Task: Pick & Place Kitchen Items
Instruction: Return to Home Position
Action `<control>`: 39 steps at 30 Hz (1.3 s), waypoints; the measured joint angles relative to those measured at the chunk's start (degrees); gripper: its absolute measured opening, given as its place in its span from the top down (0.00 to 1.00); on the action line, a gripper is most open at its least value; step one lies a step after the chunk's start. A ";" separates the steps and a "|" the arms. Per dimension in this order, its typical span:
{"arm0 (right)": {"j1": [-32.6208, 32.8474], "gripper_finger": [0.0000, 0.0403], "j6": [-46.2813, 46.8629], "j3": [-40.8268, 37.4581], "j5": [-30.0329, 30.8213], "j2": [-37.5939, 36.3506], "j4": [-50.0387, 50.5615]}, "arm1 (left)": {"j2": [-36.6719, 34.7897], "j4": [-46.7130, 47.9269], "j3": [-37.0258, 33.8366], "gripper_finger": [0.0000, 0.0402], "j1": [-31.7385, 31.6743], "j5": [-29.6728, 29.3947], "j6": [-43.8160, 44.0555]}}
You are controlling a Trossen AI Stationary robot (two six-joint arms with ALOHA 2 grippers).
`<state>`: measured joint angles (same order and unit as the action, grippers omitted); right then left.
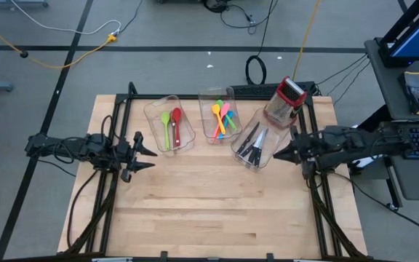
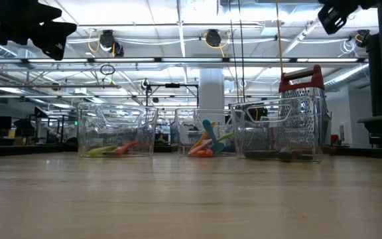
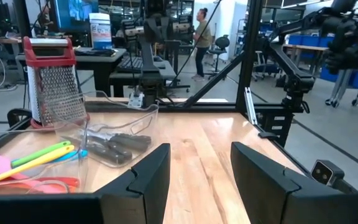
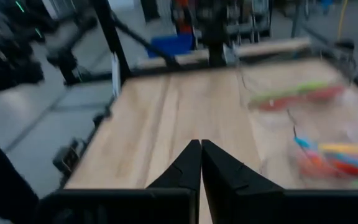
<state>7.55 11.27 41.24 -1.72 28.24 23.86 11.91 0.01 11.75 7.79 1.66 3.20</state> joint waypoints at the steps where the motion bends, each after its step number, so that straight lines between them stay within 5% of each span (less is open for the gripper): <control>1: 0.01 0.98 0.00 -0.33 -0.01 -0.69 -1.53 | -0.01 0.00 0.00 0.57 -0.01 0.13 -0.10; 9: 0.02 0.98 1.82 -15.03 -0.08 -5.75 -21.86 | -0.01 -0.11 0.00 0.57 0.00 1.82 -2.66; 16: 0.02 0.98 7.32 -25.55 -0.04 -13.31 -27.13 | -0.01 -0.11 0.00 0.57 0.00 1.87 -2.70; 26: 0.02 0.98 5.14 -29.89 0.06 -25.96 -24.00 | -0.01 1.07 0.00 0.57 0.00 1.89 -2.73; 39: 0.02 0.98 4.70 -29.95 2.99 -27.54 -9.19 | 0.01 1.58 0.00 0.57 0.00 1.87 -4.49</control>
<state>7.57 15.97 11.29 1.27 0.69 14.67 11.92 1.59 11.75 7.79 3.53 -1.29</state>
